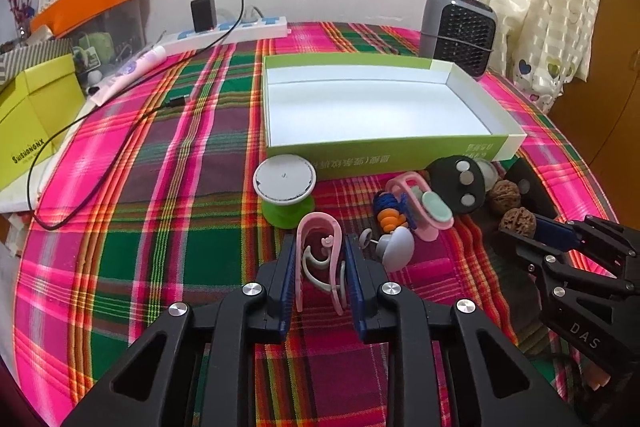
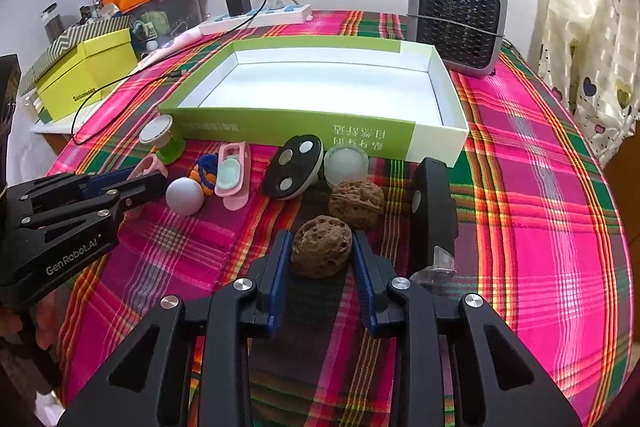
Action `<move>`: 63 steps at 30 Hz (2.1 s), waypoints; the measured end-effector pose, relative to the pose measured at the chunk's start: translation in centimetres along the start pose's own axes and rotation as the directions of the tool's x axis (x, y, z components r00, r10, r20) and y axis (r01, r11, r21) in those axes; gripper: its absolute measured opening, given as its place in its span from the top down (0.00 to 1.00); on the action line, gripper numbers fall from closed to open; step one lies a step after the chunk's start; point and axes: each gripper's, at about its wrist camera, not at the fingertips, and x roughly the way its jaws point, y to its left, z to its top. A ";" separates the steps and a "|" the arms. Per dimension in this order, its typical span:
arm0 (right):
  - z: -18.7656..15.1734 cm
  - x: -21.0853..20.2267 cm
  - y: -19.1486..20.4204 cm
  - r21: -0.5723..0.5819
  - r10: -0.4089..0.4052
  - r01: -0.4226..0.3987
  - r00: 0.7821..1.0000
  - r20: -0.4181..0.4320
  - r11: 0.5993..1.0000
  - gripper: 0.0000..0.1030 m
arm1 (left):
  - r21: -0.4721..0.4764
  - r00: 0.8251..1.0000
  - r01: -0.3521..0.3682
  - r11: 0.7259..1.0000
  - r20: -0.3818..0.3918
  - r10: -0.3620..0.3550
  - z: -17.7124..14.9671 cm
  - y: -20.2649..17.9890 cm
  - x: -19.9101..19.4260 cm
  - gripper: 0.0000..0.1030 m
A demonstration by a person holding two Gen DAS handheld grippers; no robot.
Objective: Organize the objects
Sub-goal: 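Grasp the pink clip with the left gripper while the right gripper grasps a walnut, then carry the pink clip and walnut into the box and open both grippers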
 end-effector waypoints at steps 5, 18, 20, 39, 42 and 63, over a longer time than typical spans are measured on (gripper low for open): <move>0.7 -0.8 0.1 -0.003 0.014 -0.014 1.000 0.024 1.000 0.70 | -0.011 0.999 0.033 0.999 0.009 -0.033 0.8 0.0 -0.9 0.79; 5.5 -1.0 0.1 -0.037 0.046 -0.044 0.996 0.079 0.998 0.70 | 0.019 0.996 0.075 0.997 0.040 -0.076 4.7 -0.2 -0.8 0.79; 6.3 -0.5 0.1 -0.038 0.052 -0.049 0.996 0.075 0.998 0.70 | 0.020 0.997 0.067 0.998 0.035 -0.067 5.3 -0.2 -0.3 0.79; 12.9 7.9 -0.1 -0.077 0.019 -0.020 1.000 -0.019 0.997 0.70 | 0.016 0.998 0.052 0.999 -0.042 -0.051 11.4 1.0 7.4 0.79; 13.6 8.9 -0.3 -0.078 0.012 -0.015 0.999 -0.030 0.997 0.70 | 0.019 0.998 0.049 0.999 -0.050 -0.048 11.9 1.1 8.4 0.79; 15.1 12.3 -0.7 -0.078 -0.017 0.009 0.995 -0.098 0.997 0.70 | 0.031 0.997 0.032 0.999 -0.076 -0.030 12.8 1.1 10.9 0.79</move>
